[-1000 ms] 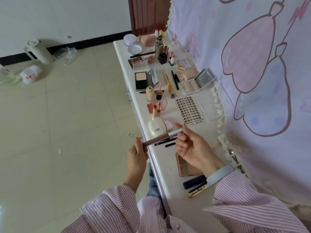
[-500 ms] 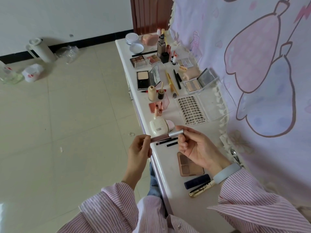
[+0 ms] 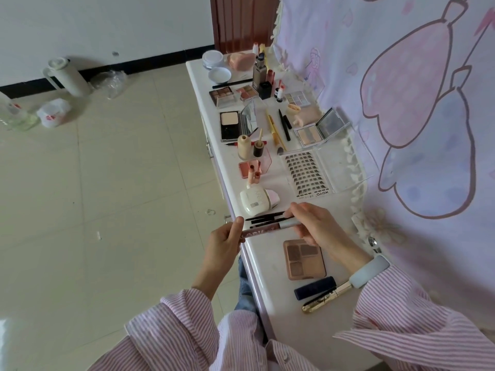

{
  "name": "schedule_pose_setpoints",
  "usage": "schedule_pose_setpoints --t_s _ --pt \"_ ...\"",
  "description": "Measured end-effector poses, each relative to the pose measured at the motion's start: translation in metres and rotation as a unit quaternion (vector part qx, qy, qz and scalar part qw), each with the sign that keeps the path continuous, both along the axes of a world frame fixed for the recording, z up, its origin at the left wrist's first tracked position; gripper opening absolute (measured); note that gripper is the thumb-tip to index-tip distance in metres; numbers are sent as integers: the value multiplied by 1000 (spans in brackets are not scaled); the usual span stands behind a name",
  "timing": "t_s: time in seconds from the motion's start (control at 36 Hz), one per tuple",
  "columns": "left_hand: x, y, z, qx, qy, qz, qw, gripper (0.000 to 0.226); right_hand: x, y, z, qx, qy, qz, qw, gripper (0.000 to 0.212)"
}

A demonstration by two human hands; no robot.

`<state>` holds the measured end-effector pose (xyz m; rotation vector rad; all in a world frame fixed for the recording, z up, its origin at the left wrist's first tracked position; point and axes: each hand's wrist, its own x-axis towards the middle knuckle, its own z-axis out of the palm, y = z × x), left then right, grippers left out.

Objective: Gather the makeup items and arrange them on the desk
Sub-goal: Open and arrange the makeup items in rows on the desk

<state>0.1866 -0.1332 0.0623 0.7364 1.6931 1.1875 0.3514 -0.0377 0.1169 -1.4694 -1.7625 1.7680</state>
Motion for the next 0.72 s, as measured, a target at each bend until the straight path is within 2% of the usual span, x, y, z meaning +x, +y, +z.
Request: schedule_pose_setpoints --t_s 0.06,0.11,0.17,0.25,0.31,0.36,0.5,0.58,0.64,0.72 --pt "2 0 0 3 2 -18 1000 42 -2 0 -4 56 -39 3 998 27" --pt "3 0 0 -5 12 -32 999 45 -3 1 -5 102 -52 -5 993 19" --pt "2 0 -2 -12 6 -26 1000 46 -2 4 -4 89 -15 -13 996 16" --pt "1 0 -3 -11 -11 -12 1000 46 -1 6 0 39 27 -29 998 25" --pt "1 0 -2 -9 -13 -12 1000 46 -2 6 1 45 -19 -6 999 23" --pt "3 0 -2 -11 -6 -16 1000 47 -3 4 -1 57 -46 8 997 34" --pt "5 1 -1 -23 -28 2 999 45 -5 5 -2 76 -18 -52 996 12" --pt "5 1 0 -25 -48 13 998 45 -4 7 -1 63 -1 -60 996 19" --pt "5 2 0 -24 -47 13 999 46 -4 8 1 56 1 -67 996 12" --pt "6 3 2 -25 -42 0 999 45 -6 6 0 76 -26 -78 994 29"
